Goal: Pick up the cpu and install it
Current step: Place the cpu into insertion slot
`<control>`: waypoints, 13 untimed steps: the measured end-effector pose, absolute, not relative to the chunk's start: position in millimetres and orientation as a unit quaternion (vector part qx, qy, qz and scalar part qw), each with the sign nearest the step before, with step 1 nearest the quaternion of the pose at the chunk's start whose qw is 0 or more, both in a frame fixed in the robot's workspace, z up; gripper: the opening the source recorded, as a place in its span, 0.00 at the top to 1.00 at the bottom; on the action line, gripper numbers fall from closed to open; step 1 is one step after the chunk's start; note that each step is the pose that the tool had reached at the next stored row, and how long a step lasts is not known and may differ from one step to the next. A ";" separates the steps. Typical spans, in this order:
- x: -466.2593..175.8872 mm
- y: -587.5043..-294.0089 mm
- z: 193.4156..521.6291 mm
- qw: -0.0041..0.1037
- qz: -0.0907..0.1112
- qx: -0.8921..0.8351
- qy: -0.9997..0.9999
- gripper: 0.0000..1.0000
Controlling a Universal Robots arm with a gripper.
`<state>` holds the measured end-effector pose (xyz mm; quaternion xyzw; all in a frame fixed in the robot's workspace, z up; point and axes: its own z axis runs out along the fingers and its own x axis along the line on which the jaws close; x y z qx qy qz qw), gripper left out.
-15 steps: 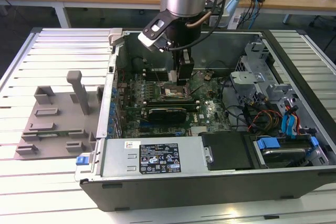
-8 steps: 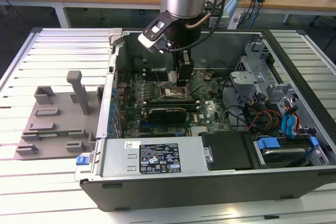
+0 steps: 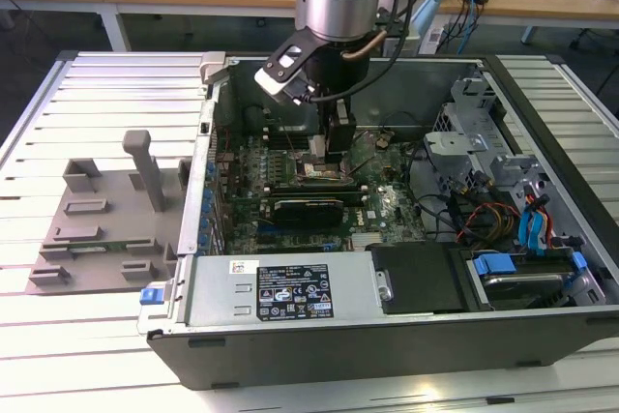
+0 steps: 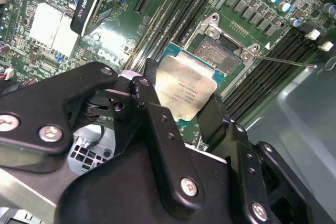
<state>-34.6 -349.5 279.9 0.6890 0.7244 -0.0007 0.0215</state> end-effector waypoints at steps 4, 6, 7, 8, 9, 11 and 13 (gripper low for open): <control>-34.6 -349.5 278.5 0.022 -0.001 0.689 0.724 0.45; -34.6 -349.5 277.4 0.022 -0.001 0.689 0.724 0.45; -34.6 -349.5 276.9 0.022 -0.001 0.689 0.724 0.45; -34.6 -349.5 276.2 0.021 -0.001 0.689 0.724 0.45; -34.6 -349.5 275.5 0.022 -0.001 0.689 0.724 0.45; -34.6 -349.5 274.5 0.021 -0.001 0.689 0.724 0.45; -34.6 -349.5 273.0 0.021 -0.001 0.689 0.724 0.45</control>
